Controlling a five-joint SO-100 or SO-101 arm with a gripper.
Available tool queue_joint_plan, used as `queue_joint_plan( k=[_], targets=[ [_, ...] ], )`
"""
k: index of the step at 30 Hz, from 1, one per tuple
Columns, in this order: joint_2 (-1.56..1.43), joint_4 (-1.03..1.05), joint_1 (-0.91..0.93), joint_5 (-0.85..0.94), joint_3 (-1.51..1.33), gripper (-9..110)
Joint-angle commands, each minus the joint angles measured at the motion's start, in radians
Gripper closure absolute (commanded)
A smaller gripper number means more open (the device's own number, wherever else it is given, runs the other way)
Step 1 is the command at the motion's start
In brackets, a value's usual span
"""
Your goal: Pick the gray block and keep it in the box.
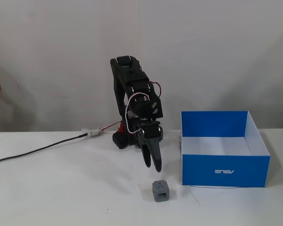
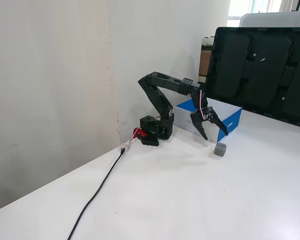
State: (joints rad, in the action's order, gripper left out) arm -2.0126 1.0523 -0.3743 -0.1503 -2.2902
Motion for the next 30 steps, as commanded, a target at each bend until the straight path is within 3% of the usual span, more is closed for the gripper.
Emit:
queue_joint_plan(
  k=[1, 12, 19, 21, 27, 30],
  targets=[
    [0.037, -0.044, -0.021, -0.02, 0.089, 69],
    [0.463, -0.012, -0.032, -0.046, 0.39, 65],
    [0.557, -0.008, -0.044, -0.055, 0.43, 65],
    [0.569, -0.008, -0.048, -0.055, 0.434, 77],
    [0.626, -0.006, -0.048, -0.055, 0.457, 79],
    [0.634, -0.005, -0.043, -0.055, 0.465, 97]
  ],
)
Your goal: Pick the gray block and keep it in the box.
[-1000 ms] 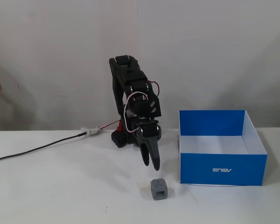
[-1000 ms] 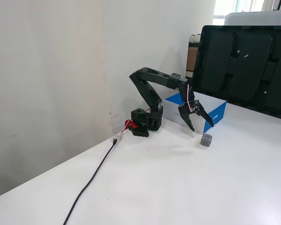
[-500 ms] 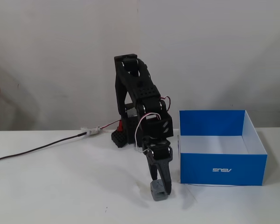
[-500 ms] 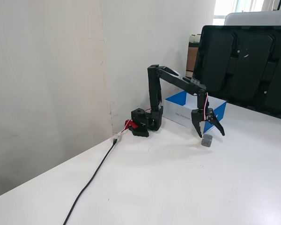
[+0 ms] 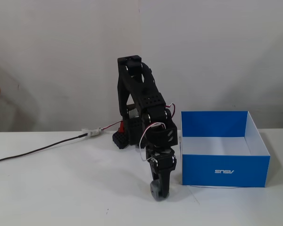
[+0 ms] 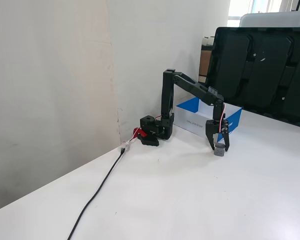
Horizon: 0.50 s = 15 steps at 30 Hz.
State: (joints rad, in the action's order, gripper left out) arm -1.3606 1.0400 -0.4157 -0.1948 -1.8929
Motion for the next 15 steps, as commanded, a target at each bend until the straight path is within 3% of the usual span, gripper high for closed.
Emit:
queue_joint_plan(
  k=[1, 6, 15],
  targets=[
    [-0.012, 0.012, 0.0, -0.011, 0.077, 101],
    [-0.012, 0.063, 0.029, -0.018, 0.137, 101],
    [-0.067, 0.377, 0.091, -0.009, 0.399, 101]
  ],
)
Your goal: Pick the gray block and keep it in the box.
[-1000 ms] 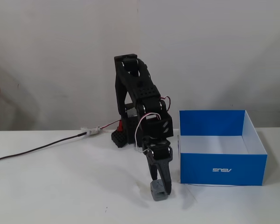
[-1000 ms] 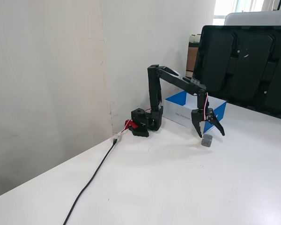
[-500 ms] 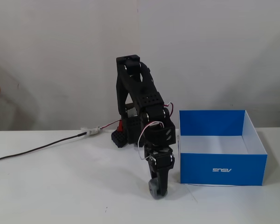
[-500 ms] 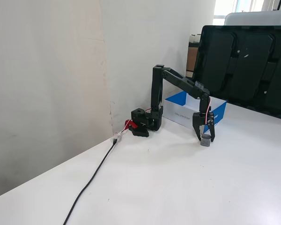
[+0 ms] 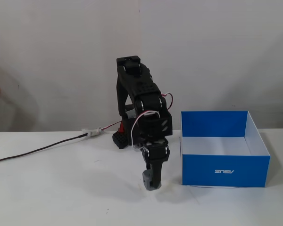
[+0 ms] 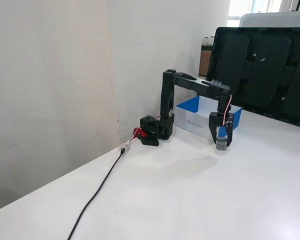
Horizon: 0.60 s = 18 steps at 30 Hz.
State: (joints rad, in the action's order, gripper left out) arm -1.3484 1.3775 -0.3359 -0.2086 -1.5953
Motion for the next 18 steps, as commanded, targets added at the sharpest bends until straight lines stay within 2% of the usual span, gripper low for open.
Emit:
queue_joint_plan(
  k=[1, 7, 18],
  targets=[
    [-0.112, 0.066, 0.006, 0.006, 0.117, 101],
    [-0.339, 0.222, -0.084, 0.008, 0.183, 101],
    [-0.603, 0.255, -0.408, 0.012, 0.16, 101]
  ],
)
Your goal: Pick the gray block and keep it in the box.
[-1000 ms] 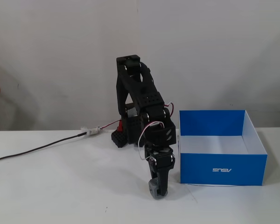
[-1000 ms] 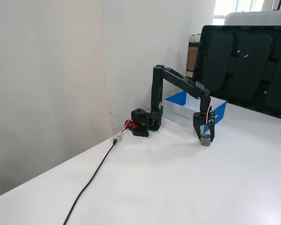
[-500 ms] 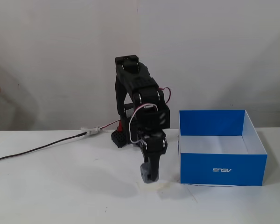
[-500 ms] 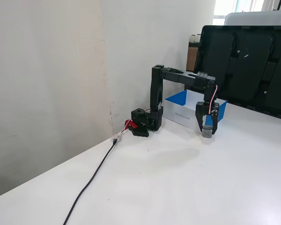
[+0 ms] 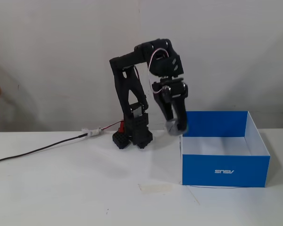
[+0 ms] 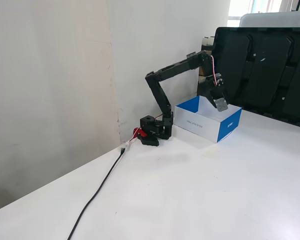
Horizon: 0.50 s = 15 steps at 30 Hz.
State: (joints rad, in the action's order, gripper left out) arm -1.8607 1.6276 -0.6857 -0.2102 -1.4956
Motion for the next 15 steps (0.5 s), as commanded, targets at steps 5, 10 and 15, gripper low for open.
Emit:
queue_joint_plan(
  k=[5, 10, 15],
  targets=[
    [-0.149, -0.002, -0.313, 0.02, 0.037, 101],
    [-0.127, -0.02, -0.514, 0.021, -0.02, 101],
    [-0.067, -0.08, -0.578, 0.038, -0.1, 101]
  ],
)
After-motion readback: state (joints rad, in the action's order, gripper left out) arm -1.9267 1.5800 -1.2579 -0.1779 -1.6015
